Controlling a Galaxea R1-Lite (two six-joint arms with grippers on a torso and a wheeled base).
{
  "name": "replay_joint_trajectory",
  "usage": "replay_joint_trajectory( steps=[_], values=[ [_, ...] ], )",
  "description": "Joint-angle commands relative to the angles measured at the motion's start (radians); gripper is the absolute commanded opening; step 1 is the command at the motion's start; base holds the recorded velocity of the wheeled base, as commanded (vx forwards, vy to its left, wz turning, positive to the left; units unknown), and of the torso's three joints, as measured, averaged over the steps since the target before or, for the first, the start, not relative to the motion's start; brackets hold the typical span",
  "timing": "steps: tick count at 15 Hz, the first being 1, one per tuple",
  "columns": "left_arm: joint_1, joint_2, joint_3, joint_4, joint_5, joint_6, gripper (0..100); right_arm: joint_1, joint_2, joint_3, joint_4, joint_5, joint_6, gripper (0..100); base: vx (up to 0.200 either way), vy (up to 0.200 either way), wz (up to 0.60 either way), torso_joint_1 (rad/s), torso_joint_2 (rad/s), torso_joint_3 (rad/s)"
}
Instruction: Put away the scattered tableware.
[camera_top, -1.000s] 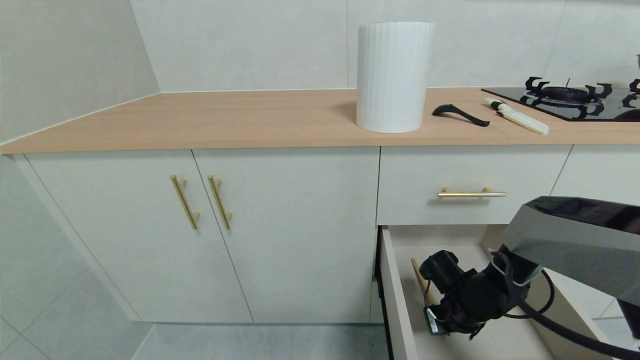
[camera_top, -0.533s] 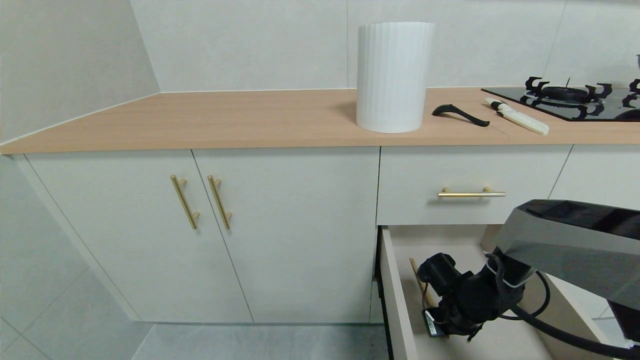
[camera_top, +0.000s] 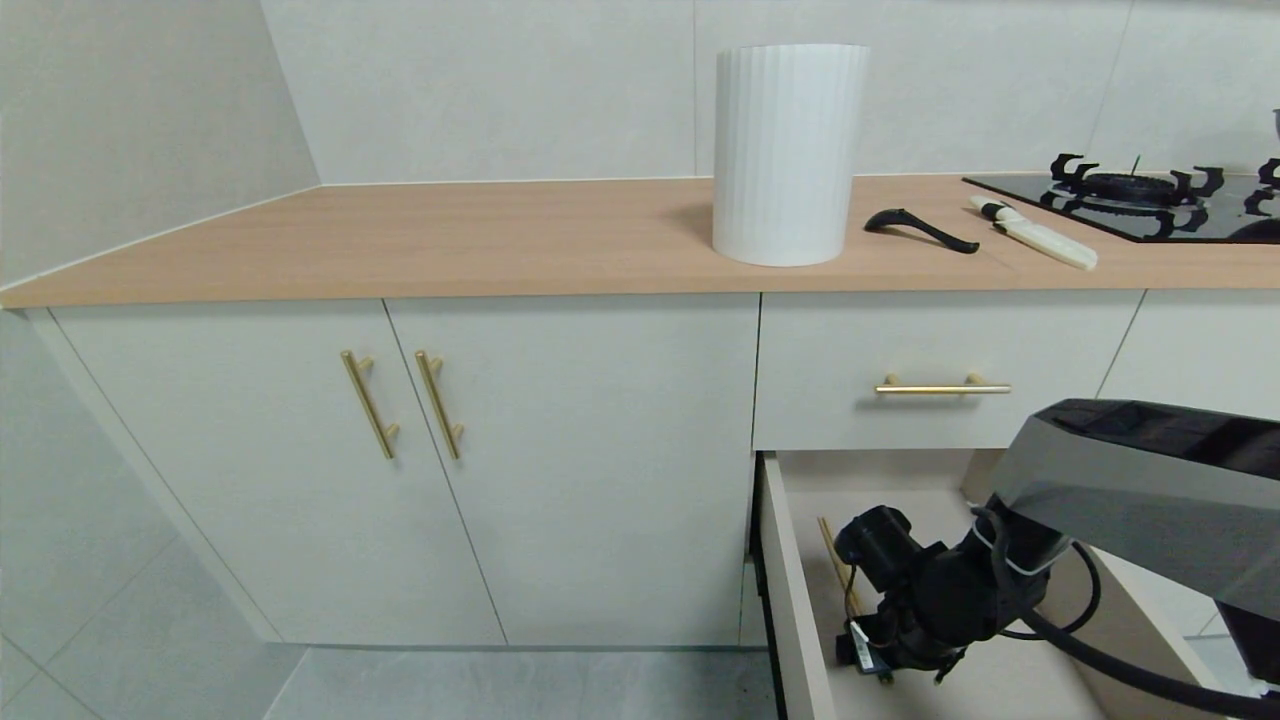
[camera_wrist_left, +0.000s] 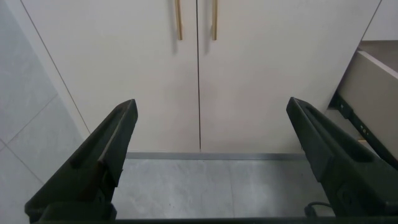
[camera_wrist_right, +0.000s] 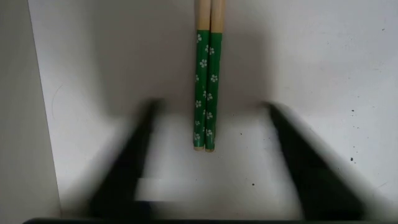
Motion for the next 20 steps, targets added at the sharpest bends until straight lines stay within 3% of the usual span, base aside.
replay_joint_trajectory(
  steps=[1, 6, 14, 20],
  values=[
    [-0.001, 0.000, 0.000, 0.000, 0.000, 0.000, 100, 0.001, -0.002, 0.000, 0.000, 0.000, 0.000, 100, 0.000, 0.000, 0.00, 0.000, 0.00, 0.000],
    [0.001, 0.000, 0.000, 0.000, 0.000, 0.000, 100, 0.001, -0.045, 0.013, 0.006, 0.000, 0.001, 100, 0.000, 0.000, 0.00, 0.000, 0.00, 0.000],
    [-0.001, 0.000, 0.000, 0.000, 0.001, 0.000, 100, -0.002, -0.564, 0.140, 0.002, -0.072, -0.085, 100, 0.000, 0.000, 0.00, 0.000, 0.00, 0.000],
    [-0.001, 0.000, 0.000, 0.000, 0.001, 0.000, 100, -0.067, -0.761, 0.154, 0.002, -0.072, -0.184, 100, 0.000, 0.000, 0.00, 0.000, 0.00, 0.000]
  ],
)
